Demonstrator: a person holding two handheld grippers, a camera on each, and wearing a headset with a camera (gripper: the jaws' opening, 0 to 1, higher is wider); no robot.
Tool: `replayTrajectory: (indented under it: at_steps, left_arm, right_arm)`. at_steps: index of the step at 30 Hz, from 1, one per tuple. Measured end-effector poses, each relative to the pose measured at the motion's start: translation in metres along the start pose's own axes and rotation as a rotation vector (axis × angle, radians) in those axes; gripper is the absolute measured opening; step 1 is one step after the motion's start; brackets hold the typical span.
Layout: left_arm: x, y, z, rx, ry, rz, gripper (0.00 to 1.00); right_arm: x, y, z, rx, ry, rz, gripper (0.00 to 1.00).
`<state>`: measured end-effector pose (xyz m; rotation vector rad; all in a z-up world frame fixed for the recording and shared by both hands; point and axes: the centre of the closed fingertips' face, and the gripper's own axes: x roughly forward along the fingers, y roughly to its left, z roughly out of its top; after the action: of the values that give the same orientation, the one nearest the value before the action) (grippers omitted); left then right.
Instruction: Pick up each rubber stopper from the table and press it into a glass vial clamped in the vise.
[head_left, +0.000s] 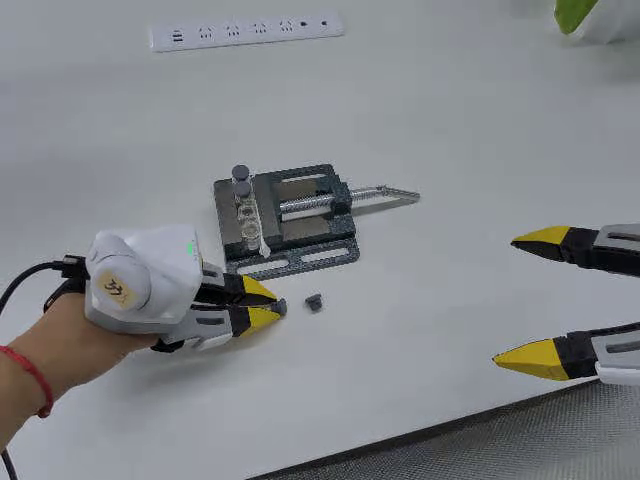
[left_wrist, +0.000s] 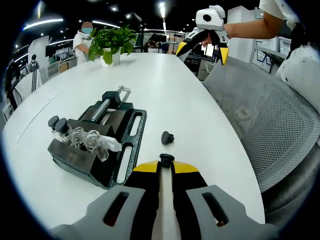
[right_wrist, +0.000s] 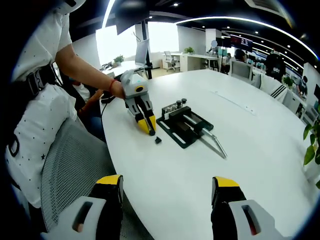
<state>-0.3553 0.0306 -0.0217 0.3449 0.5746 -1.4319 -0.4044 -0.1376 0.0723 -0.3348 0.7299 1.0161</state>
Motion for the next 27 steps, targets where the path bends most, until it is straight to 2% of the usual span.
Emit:
replayTrajectory:
  at_steps: [8,11,14,18,20,24,27]
  left_arm:
    - [-0.002,-0.003,0.001,-0.026,-0.012,-0.010,0.04]
    - [-0.005,-0.005,0.005,-0.038,-0.025,-0.007,0.04]
    - [-0.010,-0.006,0.016,-0.059,-0.063,0.009,0.04]
    - [-0.022,-0.009,0.037,-0.086,-0.121,0.034,0.04]
    - [-0.029,-0.011,0.049,-0.099,-0.158,0.049,0.04]
    - [-0.043,-0.012,0.066,-0.097,-0.197,0.073,0.04]
    - [-0.056,-0.014,0.082,-0.091,-0.237,0.093,0.04]
  right_arm:
    - [0.004,0.002,0.005,0.000,-0.004,0.011,0.70]
    - [0.007,0.002,0.010,-0.008,-0.006,0.016,0.68]
    - [0.009,0.003,0.019,-0.011,-0.018,0.029,0.67]
    - [0.014,0.007,0.037,-0.026,-0.039,0.055,0.64]
    - [0.016,0.008,0.049,-0.035,-0.051,0.065,0.63]
    - [0.023,0.013,0.076,-0.055,-0.084,0.101,0.60]
    - [0.028,0.019,0.100,-0.098,-0.115,0.133,0.59]
